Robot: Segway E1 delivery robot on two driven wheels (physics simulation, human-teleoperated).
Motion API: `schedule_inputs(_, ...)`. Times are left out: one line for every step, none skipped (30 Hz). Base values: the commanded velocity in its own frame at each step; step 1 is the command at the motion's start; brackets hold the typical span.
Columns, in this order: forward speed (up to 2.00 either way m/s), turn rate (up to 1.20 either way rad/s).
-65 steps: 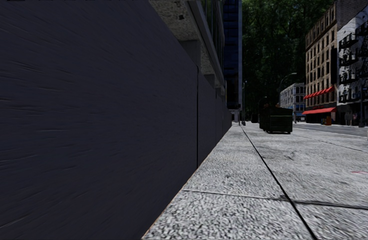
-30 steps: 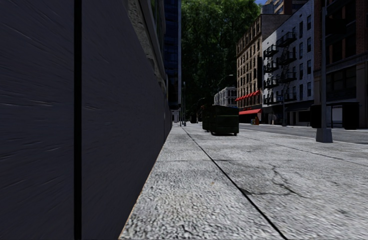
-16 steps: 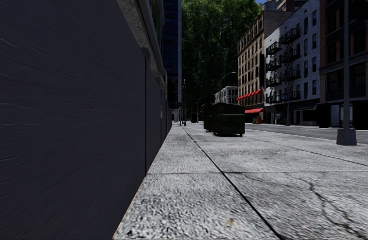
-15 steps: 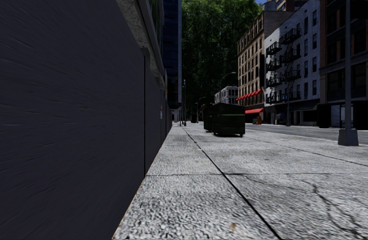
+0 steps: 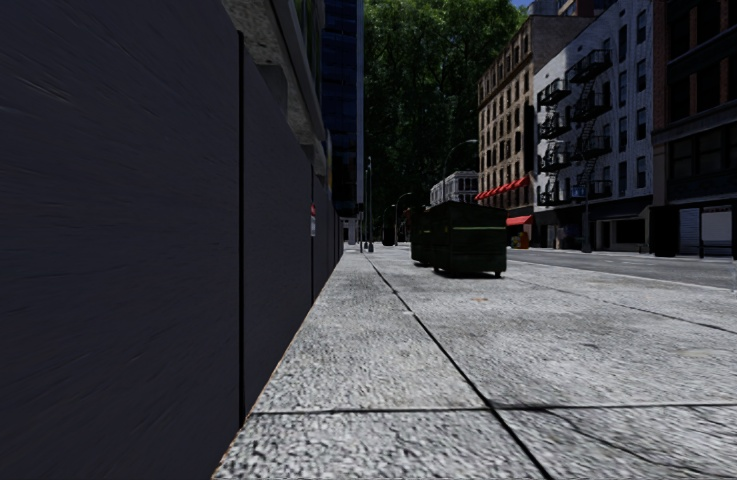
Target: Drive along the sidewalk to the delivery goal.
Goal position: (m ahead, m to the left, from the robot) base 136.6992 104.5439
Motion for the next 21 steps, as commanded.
schedule_inputs(2.0,0.0)
schedule_inputs(2.0,0.0)
schedule_inputs(2.0,0.0)
schedule_inputs(2.0,0.0)
schedule_inputs(2.0,0.0)
schedule_inputs(2.0,0.0)
schedule_inputs(2.0,-0.15)
schedule_inputs(2.0,-0.35)
schedule_inputs(2.0,-0.55)
schedule_inputs(2.0,-0.6)
schedule_inputs(2.0,-0.6)
schedule_inputs(2.0,-0.14)
schedule_inputs(2.0,0.0)
schedule_inputs(2.0,0.0)
schedule_inputs(2.0,0.0)
schedule_inputs(2.0,0.0)
schedule_inputs(2.0,0.0)
schedule_inputs(2.0,0.0)
schedule_inputs(2.0,0.0)
schedule_inputs(2.0,0.0)
schedule_inputs(2.0,0.0)
